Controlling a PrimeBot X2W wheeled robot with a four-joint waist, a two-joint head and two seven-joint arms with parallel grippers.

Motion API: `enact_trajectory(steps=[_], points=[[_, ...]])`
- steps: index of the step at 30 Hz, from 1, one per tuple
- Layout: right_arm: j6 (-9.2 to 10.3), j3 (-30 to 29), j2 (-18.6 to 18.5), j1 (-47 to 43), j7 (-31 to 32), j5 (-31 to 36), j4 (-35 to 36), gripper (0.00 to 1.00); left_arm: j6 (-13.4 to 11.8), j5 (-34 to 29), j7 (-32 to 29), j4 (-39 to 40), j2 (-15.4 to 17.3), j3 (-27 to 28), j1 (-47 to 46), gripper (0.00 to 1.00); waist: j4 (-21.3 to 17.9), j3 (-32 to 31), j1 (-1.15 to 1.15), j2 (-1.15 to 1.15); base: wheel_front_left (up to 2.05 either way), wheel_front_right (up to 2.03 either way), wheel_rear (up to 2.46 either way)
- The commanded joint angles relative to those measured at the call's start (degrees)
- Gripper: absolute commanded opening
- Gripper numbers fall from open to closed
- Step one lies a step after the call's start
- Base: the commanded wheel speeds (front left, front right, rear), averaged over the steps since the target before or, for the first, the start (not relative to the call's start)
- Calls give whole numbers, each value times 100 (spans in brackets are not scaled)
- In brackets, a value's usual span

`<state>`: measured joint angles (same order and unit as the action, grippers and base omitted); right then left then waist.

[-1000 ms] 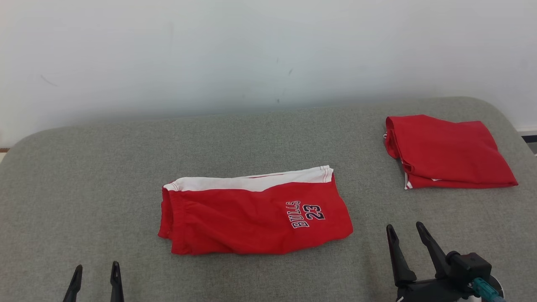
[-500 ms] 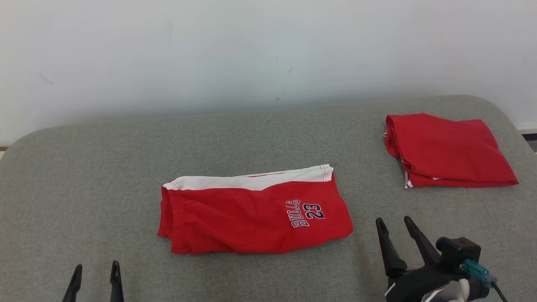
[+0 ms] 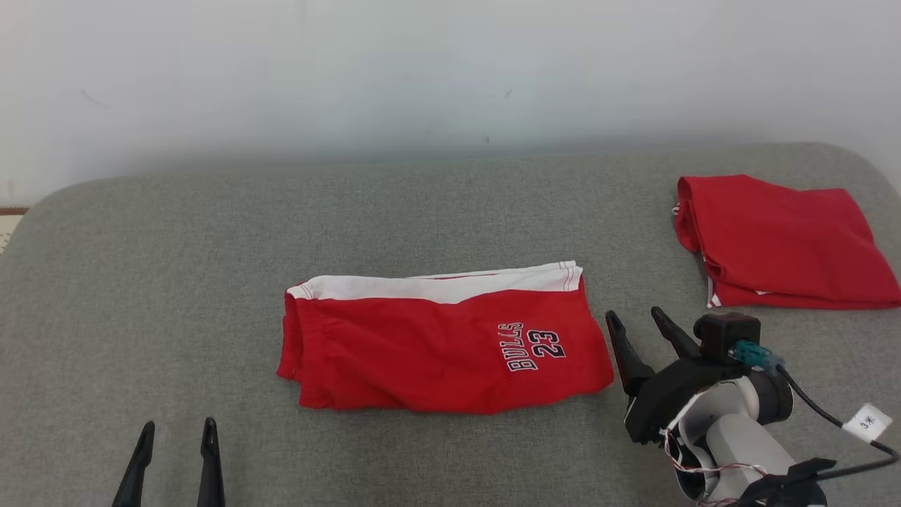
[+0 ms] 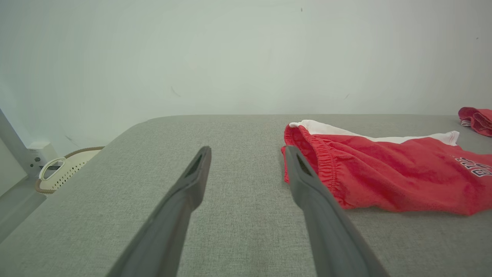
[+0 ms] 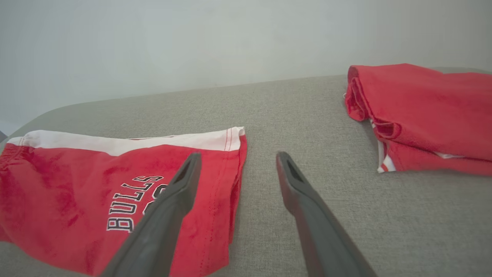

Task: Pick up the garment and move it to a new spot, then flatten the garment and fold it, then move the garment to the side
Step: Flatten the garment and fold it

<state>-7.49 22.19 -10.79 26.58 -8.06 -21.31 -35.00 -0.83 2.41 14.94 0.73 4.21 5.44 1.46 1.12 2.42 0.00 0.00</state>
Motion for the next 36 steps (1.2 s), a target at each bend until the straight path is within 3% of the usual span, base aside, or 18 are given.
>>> enact_trajectory(steps=[1,14,23,24,26,36], points=[[-1,73,17,184,-45,-66,-227,100,14,12,22,-15,7,-14,-85,100,112,134,0,0,0,0,0],[-1,436,246,1509,-159,-618,-2286,100,112,59,22,-109,-19,-154,-514,100,437,678,0,0,0,0,0],[-1,697,425,1804,51,-930,-3140,100,139,48,22,-173,-40,-202,-693,100,578,834,0,0,0,0,0],[-2,737,439,1813,30,-972,-3162,50,143,51,22,-175,-42,-192,-697,100,579,840,0,0,0,0,0],[-2,814,450,1810,-37,-1054,-3171,0,145,50,22,-185,-42,-170,-691,100,571,841,0,0,0,0,0],[-1,1181,190,1849,-320,-1395,-3038,0,90,-20,22,-192,-54,-181,-591,100,436,654,0,0,0,0,0]])
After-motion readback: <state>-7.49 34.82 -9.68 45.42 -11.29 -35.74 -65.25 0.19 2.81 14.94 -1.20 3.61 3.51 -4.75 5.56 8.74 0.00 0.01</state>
